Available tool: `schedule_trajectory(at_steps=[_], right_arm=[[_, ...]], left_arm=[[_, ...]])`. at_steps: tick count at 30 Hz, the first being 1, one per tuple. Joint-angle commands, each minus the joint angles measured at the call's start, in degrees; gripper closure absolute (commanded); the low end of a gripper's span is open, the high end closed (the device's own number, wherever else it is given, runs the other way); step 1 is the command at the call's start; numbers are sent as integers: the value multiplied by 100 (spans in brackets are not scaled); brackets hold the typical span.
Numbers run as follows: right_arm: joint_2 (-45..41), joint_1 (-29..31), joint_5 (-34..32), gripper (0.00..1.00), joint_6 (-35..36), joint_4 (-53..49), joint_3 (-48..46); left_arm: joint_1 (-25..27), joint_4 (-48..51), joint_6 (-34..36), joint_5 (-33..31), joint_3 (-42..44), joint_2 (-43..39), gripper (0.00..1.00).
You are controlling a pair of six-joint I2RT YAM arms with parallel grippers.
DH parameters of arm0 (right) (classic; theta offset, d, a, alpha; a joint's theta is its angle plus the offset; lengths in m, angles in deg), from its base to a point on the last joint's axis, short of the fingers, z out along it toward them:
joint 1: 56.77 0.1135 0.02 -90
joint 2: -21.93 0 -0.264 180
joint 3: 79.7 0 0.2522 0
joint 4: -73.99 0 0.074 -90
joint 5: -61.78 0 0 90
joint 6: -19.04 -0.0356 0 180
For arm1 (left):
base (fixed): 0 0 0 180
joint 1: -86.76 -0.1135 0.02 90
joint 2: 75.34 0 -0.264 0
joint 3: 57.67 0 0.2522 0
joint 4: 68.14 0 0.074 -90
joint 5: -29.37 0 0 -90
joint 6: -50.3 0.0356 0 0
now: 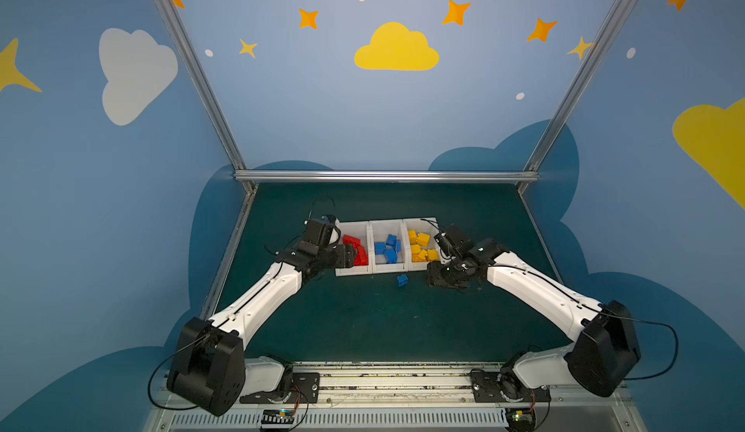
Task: Sort the legos into containers by color
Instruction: 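Lift the red brick with the left gripper into the red compartment and release, then grasp the blue brick beside the bin with the right gripper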
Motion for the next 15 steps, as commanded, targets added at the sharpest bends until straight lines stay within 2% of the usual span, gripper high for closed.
schedule_trajectory(at_steps=[1,9,15], right_arm=[[377,256,-82,38,27,121,222],[1512,634,-368,39,357,142,962],[2200,686,-360,40,672,80,1500]], left_arm=[[-5,34,-381,148,364,-394,20],[-9,-33,-798,-14,1294,-1697,18],[-15,-81,-998,-156,1775,-2495,17]])
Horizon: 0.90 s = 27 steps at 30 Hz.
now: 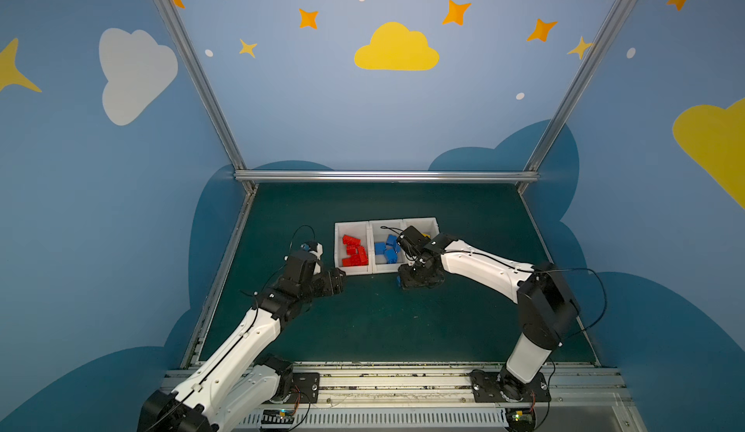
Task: Sort the legos into containers by color
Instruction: 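Grasp the blue brick beside the bin with the right gripper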
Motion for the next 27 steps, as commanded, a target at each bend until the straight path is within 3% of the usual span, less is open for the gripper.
schedule_trajectory(at_steps=[1,16,27], right_arm=[[293,24,-94,40,266,-90,329],[1132,-55,-182,45,491,-179,991],[1308,-71,-192,62,505,-194,1065]], left_arm=[[-6,-86,-198,-112,187,-324,17],[-12,73,-346,-149,396,-694,17],[-9,88,-370,-159,441,-756,16]])
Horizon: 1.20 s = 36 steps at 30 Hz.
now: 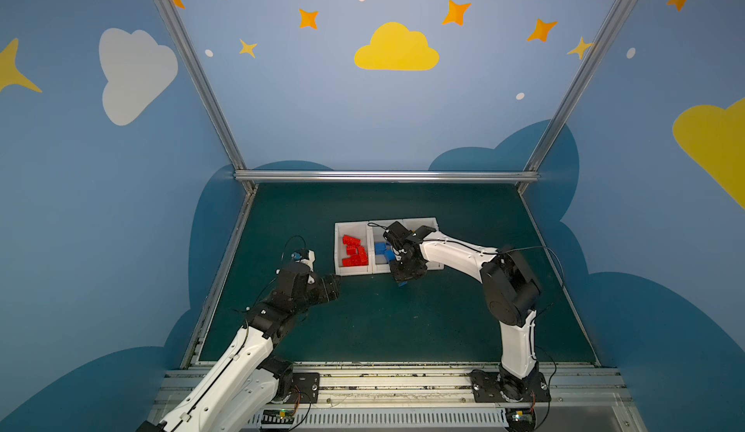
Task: Sort the legos into containers by color
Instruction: 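Grasp the blue brick beside the bin with the right gripper, then lift the blue brick with the right gripper into the middle compartment and release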
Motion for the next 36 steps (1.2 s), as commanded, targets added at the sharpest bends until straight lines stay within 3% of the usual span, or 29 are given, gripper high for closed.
schedule_trajectory(at_steps=[1,10,17,22,33,36], right_arm=[[44,-8,-91,64,22,-127,93],[-76,39,-125,73,17,-248,93],[-659,48,-43,73,67,-427,168],[-870,-173,39,73,265,-544,721],[511,-863,518,72,481,-732,2949],[900,-920,666,66,452,-938,3498]], left_arm=[[-4,49,-16,-34,58,-61,16],[-10,60,-26,-65,67,-107,16],[-11,70,-35,-112,80,-175,16],[-13,73,-54,-104,66,-187,16],[-14,154,-200,-99,42,-315,16],[-17,212,-215,-172,54,-434,16]])
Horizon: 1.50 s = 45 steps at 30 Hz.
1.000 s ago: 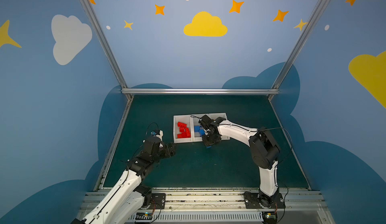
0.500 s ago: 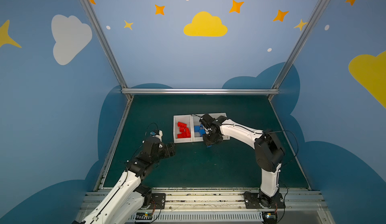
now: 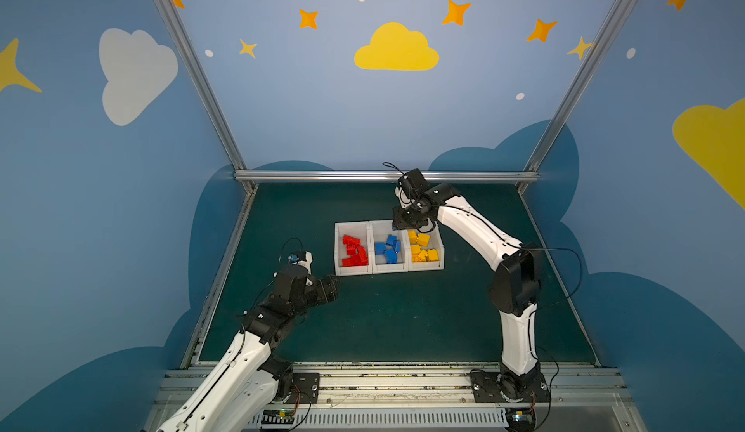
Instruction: Sort the legos into containers by color
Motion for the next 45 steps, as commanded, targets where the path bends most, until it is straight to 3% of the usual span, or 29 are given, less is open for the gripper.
schedule_trajectory(at_steps=[1,6,12,16,19,24,27,29,32,35,37,40,41,45], right_arm=[[342,-12,271,62,68,-380,416],[302,-46,369,41,76,-424,555],[-648,-130,114,34,203,-15,-307],[-2251,-250,-267,30,471,1391,-2527],[-3740,-539,-434,20,581,2714,-4399],[-6365,-1032,-1301,11,1556,4590,-6946],[-7579,-1364,-1970,9,1968,5340,-8131],[-8021,-1665,-2132,8,1915,5537,-8696],[-8143,-2138,-2125,7,1742,5659,-9286],[-7712,-2482,-2072,7,1707,6272,-9700],[-7199,-2697,-2106,7,1659,6716,-9804],[-6163,-3107,-1951,7,1259,6789,-9603],[-5750,-3233,-1846,2,1155,6915,-9516],[-4804,-3473,-1449,1,1083,6990,-8846]], left_arm=[[-14,120,-61,-126,25,-147,16],[-14,122,-103,-180,34,-170,16],[-14,29,-14,-460,29,-252,14],[-14,-114,435,-1070,3,-461,1],[-33,-345,956,-1795,-77,-562,1],[-221,-1103,1718,-3055,-124,-581,1],[-455,-1853,2194,-3354,310,-575,0],[-684,-2617,2473,-3206,825,-462,1],[-1008,-3979,2823,-2819,1588,2,1],[-1389,-4239,2437,-2791,1496,844,1],[-1597,-4720,2499,-2436,1441,1479,1],[-1719,-5583,2420,-2262,1424,2412,1],[-1737,-5754,2469,-2179,1352,2619,0],[-1969,-6407,3107,-1398,1135,3332,1]])
